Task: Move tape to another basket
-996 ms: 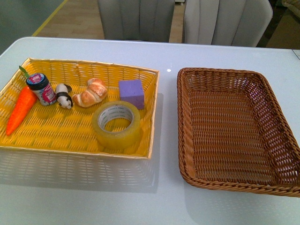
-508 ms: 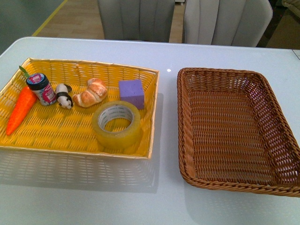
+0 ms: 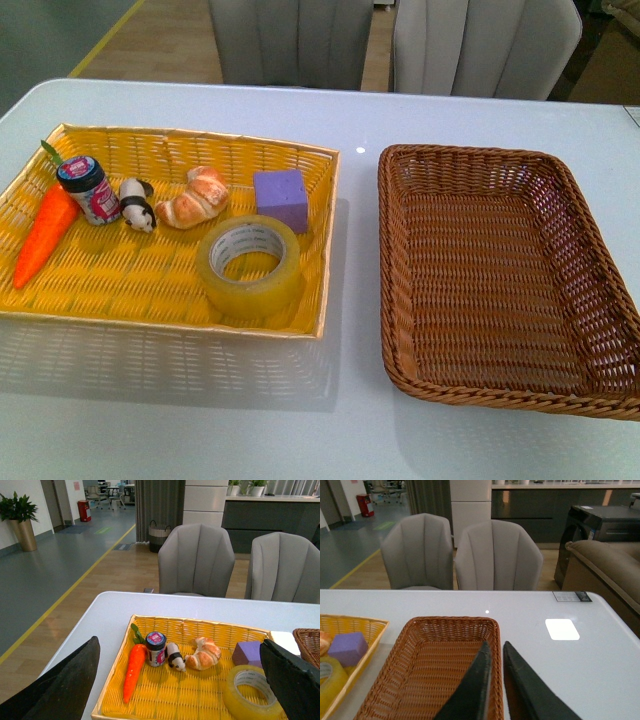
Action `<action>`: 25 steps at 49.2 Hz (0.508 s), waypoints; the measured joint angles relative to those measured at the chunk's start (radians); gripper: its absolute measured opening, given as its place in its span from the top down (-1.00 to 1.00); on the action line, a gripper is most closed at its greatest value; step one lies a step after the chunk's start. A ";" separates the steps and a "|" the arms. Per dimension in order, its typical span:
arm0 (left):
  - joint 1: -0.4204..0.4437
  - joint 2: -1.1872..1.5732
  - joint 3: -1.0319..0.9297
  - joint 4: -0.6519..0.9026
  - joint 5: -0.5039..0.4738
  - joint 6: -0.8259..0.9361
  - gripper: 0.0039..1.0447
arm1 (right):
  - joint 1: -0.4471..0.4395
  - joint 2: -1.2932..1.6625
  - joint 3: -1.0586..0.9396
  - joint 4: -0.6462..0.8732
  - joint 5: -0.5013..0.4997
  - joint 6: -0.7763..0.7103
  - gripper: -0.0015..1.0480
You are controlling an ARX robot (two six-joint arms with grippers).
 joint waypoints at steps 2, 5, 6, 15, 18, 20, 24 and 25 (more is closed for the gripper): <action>0.000 0.000 0.000 0.000 0.000 0.000 -0.83 | 0.000 0.000 0.000 0.000 0.000 0.000 0.67; 0.000 0.000 0.000 0.000 0.000 0.000 -0.83 | 0.000 0.000 0.000 0.000 0.000 0.000 0.50; 0.000 0.000 0.000 0.000 0.000 0.000 -0.83 | 0.000 0.000 0.000 0.000 0.000 0.000 0.44; 0.000 0.000 0.000 0.000 0.000 0.000 -0.83 | 0.000 0.000 0.000 0.000 0.000 0.000 -0.13; 0.000 0.000 0.000 0.000 0.000 0.000 -0.83 | 0.000 0.000 0.000 0.000 0.000 0.000 -0.30; 0.000 0.000 0.000 0.000 0.000 0.000 -0.83 | 0.000 0.000 0.000 0.000 0.000 0.000 -0.43; 0.004 0.011 0.005 -0.017 0.014 -0.006 -0.83 | 0.000 0.000 0.000 0.000 0.000 0.000 -0.66; 0.013 0.035 0.028 -0.077 0.051 -0.013 -0.83 | 0.000 0.000 0.000 0.000 0.000 0.000 -0.73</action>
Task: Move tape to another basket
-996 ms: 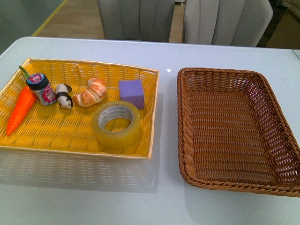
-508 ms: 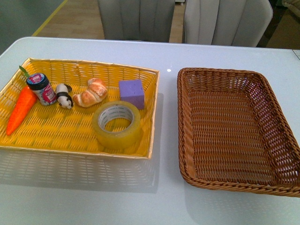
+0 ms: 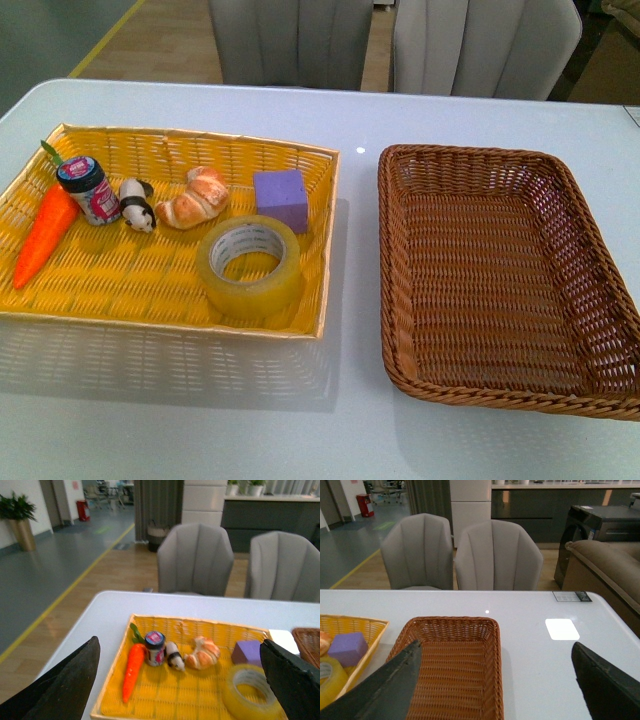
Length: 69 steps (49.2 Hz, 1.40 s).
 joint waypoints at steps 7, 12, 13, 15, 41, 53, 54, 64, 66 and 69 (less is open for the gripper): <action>-0.043 0.444 0.204 -0.262 0.078 -0.052 -0.83 | 0.001 -0.001 0.000 0.000 -0.001 0.001 -0.82; -0.094 0.653 0.258 -0.122 0.069 -0.059 -0.83 | 0.001 -0.001 0.000 0.000 0.000 0.001 -0.83; -0.099 0.676 0.264 -0.104 0.069 -0.060 -0.83 | 0.001 -0.001 0.000 0.000 0.000 0.001 -0.83; -0.121 0.767 0.290 -0.037 0.057 -0.061 -0.83 | 0.001 -0.001 0.000 0.000 0.000 0.001 -0.83; -0.223 1.704 0.681 0.319 -0.020 -0.155 -0.83 | 0.001 -0.001 0.000 0.000 0.000 0.001 -0.83; -0.266 1.936 0.874 0.299 -0.052 -0.190 -0.83 | 0.001 -0.001 0.000 0.000 0.000 0.001 -0.83; -0.268 1.945 0.883 0.296 -0.053 -0.190 -0.83 | 0.001 -0.001 0.000 0.000 0.000 0.001 -0.83; -0.298 2.105 1.029 0.247 -0.071 -0.193 -0.83 | 0.001 -0.001 0.000 0.000 0.000 0.001 -0.83; -0.300 2.132 1.055 0.238 -0.076 -0.193 -0.83 | 0.001 -0.001 0.000 0.000 0.000 0.001 -0.83; -0.302 2.174 1.093 0.224 -0.080 -0.193 -0.83 | 0.001 -0.001 0.000 0.000 -0.001 0.001 -0.83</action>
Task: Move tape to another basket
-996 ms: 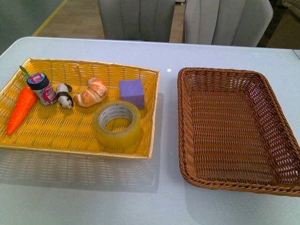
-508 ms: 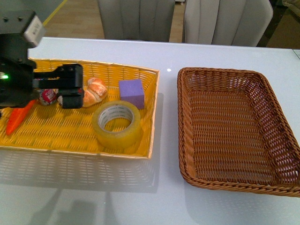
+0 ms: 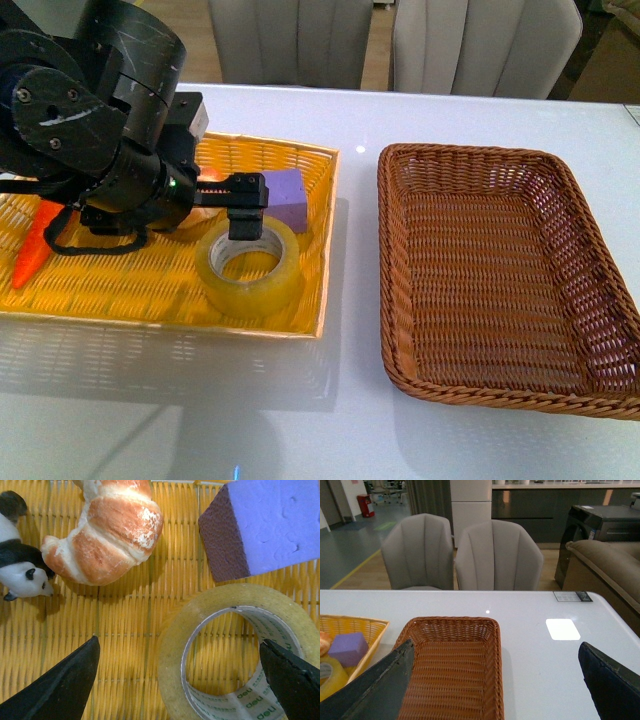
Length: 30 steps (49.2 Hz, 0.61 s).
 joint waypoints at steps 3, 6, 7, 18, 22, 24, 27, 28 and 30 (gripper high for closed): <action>0.000 0.030 0.028 -0.014 -0.003 -0.003 -0.83 | 0.000 0.000 0.000 0.000 0.000 0.000 -0.83; 0.000 0.051 0.048 -0.024 -0.006 -0.006 -0.83 | 0.000 0.000 0.000 0.000 0.000 0.000 -0.83; 0.000 0.054 0.051 -0.025 -0.005 -0.006 -0.83 | 0.000 0.000 0.000 0.000 0.000 0.000 -0.83; 0.001 0.100 0.082 -0.031 -0.005 -0.017 -0.83 | 0.000 0.000 0.000 0.000 0.000 0.000 -0.83; 0.000 0.106 0.082 -0.031 -0.002 -0.021 -0.83 | 0.000 0.000 0.000 0.000 0.000 0.000 -0.83; 0.000 0.113 0.083 -0.031 -0.002 -0.021 -0.83 | 0.000 0.000 0.000 0.000 0.000 0.000 -0.83; -0.002 0.122 0.084 -0.031 -0.003 -0.021 -0.76 | 0.000 0.000 0.000 0.000 0.000 0.000 -0.83; -0.003 0.128 0.085 -0.034 -0.003 -0.021 -0.69 | 0.000 0.000 0.000 0.000 0.000 0.000 -0.83; -0.005 0.138 0.087 -0.039 -0.006 -0.021 -0.52 | 0.000 0.000 0.000 0.000 0.000 0.000 -0.83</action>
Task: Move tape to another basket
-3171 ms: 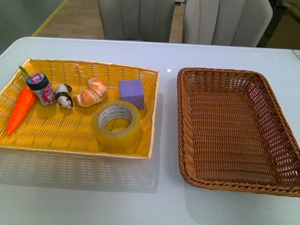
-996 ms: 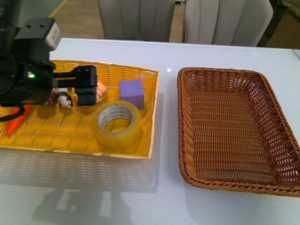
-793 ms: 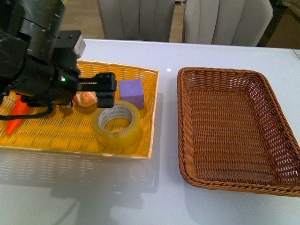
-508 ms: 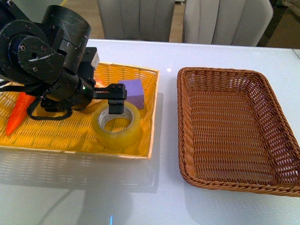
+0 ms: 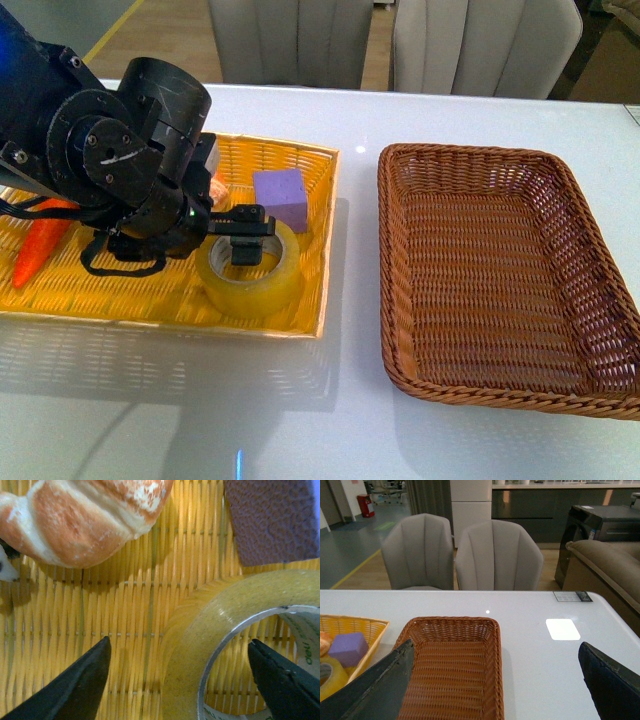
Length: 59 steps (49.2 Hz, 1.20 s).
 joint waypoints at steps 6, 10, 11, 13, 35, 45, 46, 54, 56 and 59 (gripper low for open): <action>-0.007 0.015 0.002 -0.006 -0.003 -0.001 -0.01 | 0.000 0.000 0.000 0.000 0.000 0.000 -0.83; -0.009 0.015 0.005 -0.010 -0.004 -0.005 0.30 | 0.000 0.000 0.000 0.000 0.000 0.000 -0.83; -0.009 0.015 0.005 -0.011 -0.004 -0.005 0.34 | 0.000 0.000 0.000 0.000 0.000 0.000 -0.83; -0.009 0.015 0.005 -0.013 -0.012 -0.007 0.47 | 0.000 0.000 0.000 0.000 0.000 0.000 -0.83; -0.009 -0.236 -0.108 -0.005 -0.022 -0.011 0.70 | 0.000 0.000 0.000 0.000 0.000 0.000 -0.83; -0.051 -0.304 -0.006 -0.088 -0.009 -0.006 0.70 | 0.000 0.000 0.000 0.000 0.000 0.000 -0.83; -0.059 -0.297 0.009 -0.096 -0.006 -0.006 0.70 | 0.000 0.000 0.000 0.000 0.000 0.000 -0.83; -0.119 -0.233 0.126 -0.147 0.013 -0.003 0.70 | 0.000 0.000 0.000 0.000 0.000 0.000 -0.83; -0.140 -0.210 0.162 -0.159 0.022 -0.003 0.70 | 0.000 0.000 0.000 0.000 0.000 0.000 -0.83; -0.166 -0.181 0.205 -0.173 0.034 -0.005 0.70 | 0.000 0.000 0.000 0.000 0.000 0.000 -0.83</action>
